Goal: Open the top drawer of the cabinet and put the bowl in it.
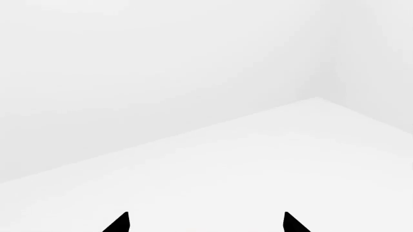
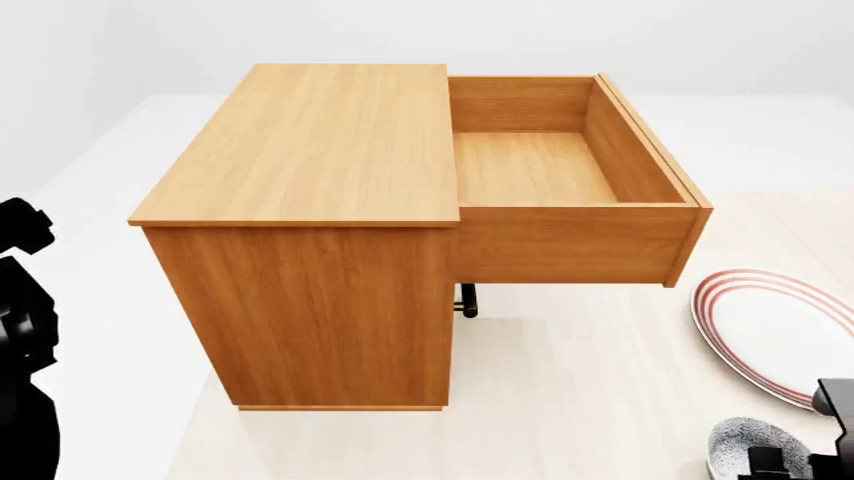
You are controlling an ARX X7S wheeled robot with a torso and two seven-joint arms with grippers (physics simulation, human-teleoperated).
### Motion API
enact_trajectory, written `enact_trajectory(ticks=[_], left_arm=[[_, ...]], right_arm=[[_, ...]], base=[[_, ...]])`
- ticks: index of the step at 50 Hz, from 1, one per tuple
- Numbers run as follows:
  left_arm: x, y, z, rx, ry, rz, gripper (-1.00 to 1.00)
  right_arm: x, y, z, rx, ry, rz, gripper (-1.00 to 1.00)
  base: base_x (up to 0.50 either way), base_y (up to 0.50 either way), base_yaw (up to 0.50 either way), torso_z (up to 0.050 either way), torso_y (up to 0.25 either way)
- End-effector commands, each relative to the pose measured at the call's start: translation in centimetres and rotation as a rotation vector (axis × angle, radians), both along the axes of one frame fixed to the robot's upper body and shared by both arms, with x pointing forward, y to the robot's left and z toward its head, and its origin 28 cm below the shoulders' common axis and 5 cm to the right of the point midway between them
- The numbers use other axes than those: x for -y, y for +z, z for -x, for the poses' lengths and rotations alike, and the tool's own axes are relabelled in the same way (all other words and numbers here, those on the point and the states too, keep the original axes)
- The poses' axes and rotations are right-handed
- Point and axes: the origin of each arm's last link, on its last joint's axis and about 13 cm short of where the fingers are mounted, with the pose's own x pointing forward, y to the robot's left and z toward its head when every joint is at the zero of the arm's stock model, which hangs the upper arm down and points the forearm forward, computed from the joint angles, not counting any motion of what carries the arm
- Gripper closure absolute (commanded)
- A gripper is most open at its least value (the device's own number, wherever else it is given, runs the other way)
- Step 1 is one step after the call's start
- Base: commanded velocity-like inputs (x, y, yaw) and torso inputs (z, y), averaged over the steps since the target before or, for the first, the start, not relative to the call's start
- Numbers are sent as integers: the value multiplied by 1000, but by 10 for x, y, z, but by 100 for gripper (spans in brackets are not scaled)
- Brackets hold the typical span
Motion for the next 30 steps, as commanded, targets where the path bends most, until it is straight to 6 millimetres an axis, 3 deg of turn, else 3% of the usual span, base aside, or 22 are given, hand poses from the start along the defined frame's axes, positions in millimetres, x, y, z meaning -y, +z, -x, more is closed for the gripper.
enact_trajectory(ticks=[1,19,30], left_arm=[[1,0,-1,0,-3,-4,-100],[2,-1,-1,0,-4,2,-100],[3,-2,-1,1,-7,4,-100]], right_arm=[[-2,-12,1,-20,53,-28,100],[-1,-5,7,-2,74,-59,100],[4,22,17,128,38,-133,100]], base=[[0,0,0,0,0],[0,0,0,0,0],[0,0,0,0,0]])
